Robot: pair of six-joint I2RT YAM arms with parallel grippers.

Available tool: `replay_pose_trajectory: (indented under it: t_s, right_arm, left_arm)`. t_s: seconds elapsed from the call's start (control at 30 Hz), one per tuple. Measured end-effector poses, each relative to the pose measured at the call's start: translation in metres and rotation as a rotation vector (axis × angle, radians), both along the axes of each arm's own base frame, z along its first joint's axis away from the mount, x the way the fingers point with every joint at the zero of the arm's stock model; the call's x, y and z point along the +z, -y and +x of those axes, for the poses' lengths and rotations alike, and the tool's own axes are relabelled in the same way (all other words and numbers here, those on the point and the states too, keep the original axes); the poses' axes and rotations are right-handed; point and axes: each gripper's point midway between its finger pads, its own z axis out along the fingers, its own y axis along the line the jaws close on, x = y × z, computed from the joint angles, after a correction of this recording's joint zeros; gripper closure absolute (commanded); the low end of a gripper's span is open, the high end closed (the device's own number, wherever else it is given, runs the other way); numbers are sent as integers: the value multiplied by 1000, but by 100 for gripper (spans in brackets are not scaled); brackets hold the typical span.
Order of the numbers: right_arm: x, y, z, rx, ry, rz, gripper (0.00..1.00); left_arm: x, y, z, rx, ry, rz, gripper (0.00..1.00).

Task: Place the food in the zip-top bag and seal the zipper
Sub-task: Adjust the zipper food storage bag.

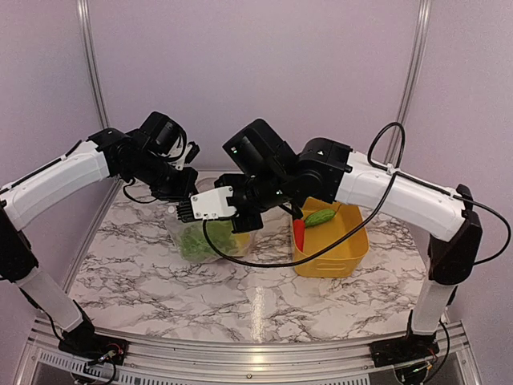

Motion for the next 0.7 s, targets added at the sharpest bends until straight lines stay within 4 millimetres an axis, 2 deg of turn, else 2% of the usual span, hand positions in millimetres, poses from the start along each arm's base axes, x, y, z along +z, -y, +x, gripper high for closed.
replay_pose_trajectory:
  t_s: [0.07,0.1,0.17,0.3,0.43,0.57,0.7]
  right_arm:
    - [20,-3,3,-6,23,51,98]
    - [23,-2,5,-11,28,60,98]
    - [18,0,6,-16,25,51,98]
    - [-9,5,5,-24,-5,-10,97]
    - [-11,5,5,-30,-13,-12,97]
    - [4,3,6,-36,-12,19,97]
    - [28,0,7,-39,-1,75,96]
  left_arm:
    - [6,-1,2,-1,18,2,100]
    - [9,-1,3,-2,28,2,100]
    - [15,-3,4,0,47,3,100]
    - [20,-5,4,1,59,3,100]
    - [20,-7,5,11,66,13,100]
    - [24,-11,8,28,83,27,100]
    - [38,-13,12,42,114,23,100]
